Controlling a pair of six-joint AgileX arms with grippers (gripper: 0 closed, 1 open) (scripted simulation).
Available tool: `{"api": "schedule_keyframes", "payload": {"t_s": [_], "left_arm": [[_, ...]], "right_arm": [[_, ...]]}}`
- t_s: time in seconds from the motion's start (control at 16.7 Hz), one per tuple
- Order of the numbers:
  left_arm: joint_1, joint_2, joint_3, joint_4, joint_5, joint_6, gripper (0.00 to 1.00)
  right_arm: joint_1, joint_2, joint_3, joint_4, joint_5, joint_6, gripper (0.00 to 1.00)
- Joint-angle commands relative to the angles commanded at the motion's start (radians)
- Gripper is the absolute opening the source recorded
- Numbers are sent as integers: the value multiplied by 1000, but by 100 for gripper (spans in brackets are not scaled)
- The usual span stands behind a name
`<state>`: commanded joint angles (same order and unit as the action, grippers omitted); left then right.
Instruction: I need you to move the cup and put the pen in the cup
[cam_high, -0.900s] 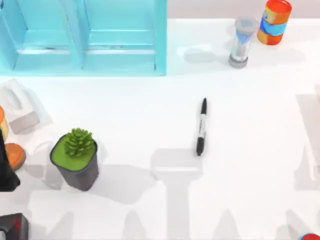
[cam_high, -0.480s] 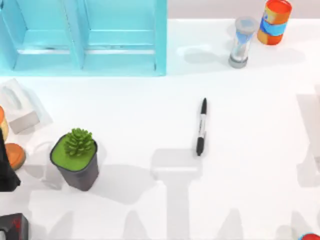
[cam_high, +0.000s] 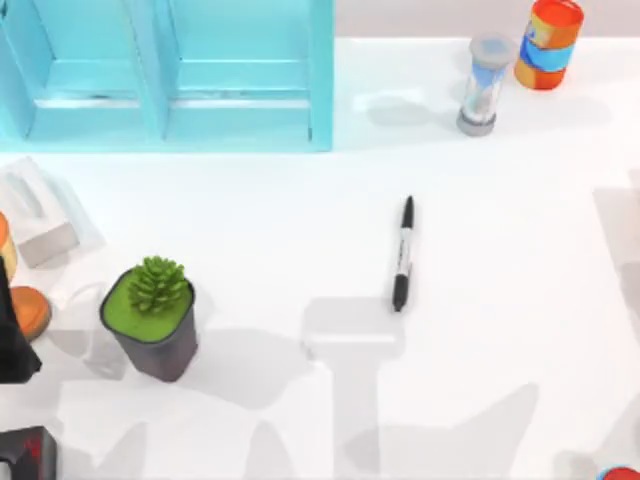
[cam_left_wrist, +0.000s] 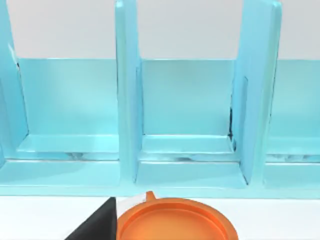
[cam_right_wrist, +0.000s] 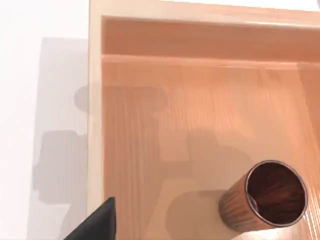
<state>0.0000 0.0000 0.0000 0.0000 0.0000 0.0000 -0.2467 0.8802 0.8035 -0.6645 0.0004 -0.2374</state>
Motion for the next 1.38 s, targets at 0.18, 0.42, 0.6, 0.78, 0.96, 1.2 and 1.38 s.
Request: {"api": "schedule_keyframes", "payload": {"t_s": [0.18, 0.42, 0.6, 0.78, 0.96, 1.2, 1.38], "left_arm": [[0, 0, 0, 0, 0, 0, 100], [0, 0, 0, 0, 0, 0, 100], [0, 0, 0, 0, 0, 0, 100], [0, 0, 0, 0, 0, 0, 100], [0, 0, 0, 0, 0, 0, 100], [0, 0, 0, 0, 0, 0, 100], [0, 0, 0, 0, 0, 0, 100]], "right_arm": [[-79, 321, 273, -215, 0, -77, 100], [-172, 689, 592, -466, 0, -167, 100], [-223, 884, 767, -607, 0, -217, 100], [-253, 991, 861, -686, 0, -246, 100], [-258, 1010, 877, -700, 0, -251, 100], [-253, 1008, 871, -694, 1, -249, 100], [-254, 1018, 804, -624, 0, -246, 100]]}}
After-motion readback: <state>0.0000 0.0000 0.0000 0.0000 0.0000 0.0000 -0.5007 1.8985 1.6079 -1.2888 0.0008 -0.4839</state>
